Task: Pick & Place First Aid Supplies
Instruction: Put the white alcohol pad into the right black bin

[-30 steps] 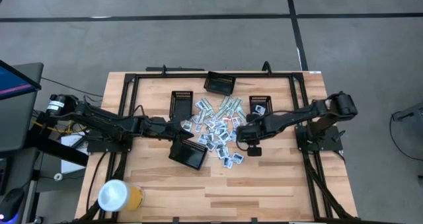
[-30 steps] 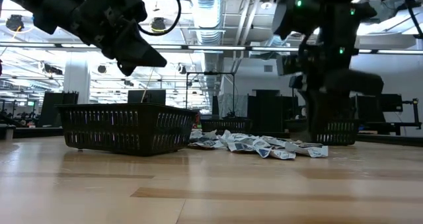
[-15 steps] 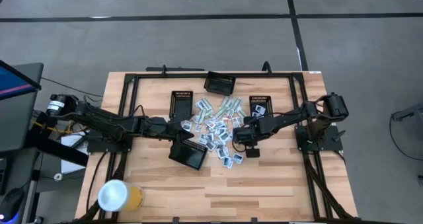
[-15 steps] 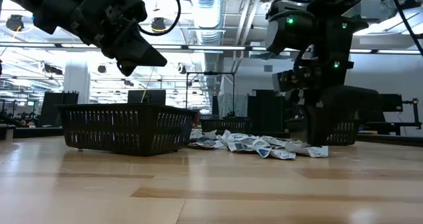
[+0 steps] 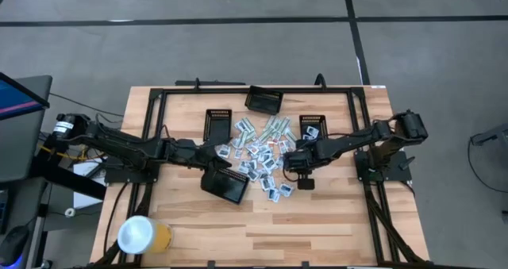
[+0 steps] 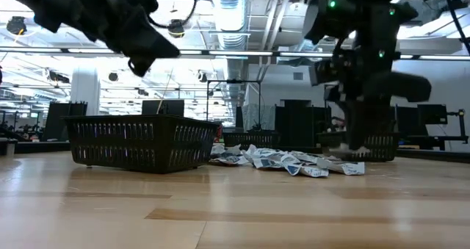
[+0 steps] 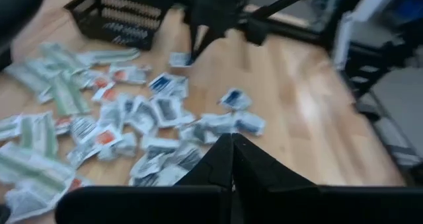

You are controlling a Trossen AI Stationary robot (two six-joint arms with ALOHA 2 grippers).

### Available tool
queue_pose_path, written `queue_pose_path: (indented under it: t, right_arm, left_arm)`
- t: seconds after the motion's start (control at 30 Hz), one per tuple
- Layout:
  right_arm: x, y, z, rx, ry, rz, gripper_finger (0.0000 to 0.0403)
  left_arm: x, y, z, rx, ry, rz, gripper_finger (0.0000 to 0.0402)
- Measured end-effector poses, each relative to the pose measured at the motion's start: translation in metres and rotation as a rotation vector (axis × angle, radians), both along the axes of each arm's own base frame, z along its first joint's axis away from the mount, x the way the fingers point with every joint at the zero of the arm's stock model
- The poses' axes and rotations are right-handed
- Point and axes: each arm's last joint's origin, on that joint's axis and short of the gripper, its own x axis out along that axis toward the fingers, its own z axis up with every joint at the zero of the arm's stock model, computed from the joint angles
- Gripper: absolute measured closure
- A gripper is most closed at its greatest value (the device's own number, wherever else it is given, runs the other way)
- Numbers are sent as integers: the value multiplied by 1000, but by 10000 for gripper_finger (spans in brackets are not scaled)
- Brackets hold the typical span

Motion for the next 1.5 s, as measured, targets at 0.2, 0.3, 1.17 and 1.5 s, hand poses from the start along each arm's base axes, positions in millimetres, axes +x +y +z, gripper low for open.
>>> queue_pose_path:
  t: [0.2,0.3,1.17,1.5]
  right_arm:
    - [-9,-1,24,13,-81,-42,402]
    - [-13,-2,35,22,-122,-58,402]
    - [-66,-13,100,59,-330,-204,403]
    - [-75,-38,100,-18,-266,-272,403]
  left_arm:
    - [-28,4,14,14,-7,-21,394]
    - [-42,6,7,14,-15,-21,394]
    - [-89,14,-83,-108,6,3,394]
    - [-89,14,-83,-99,3,10,394]
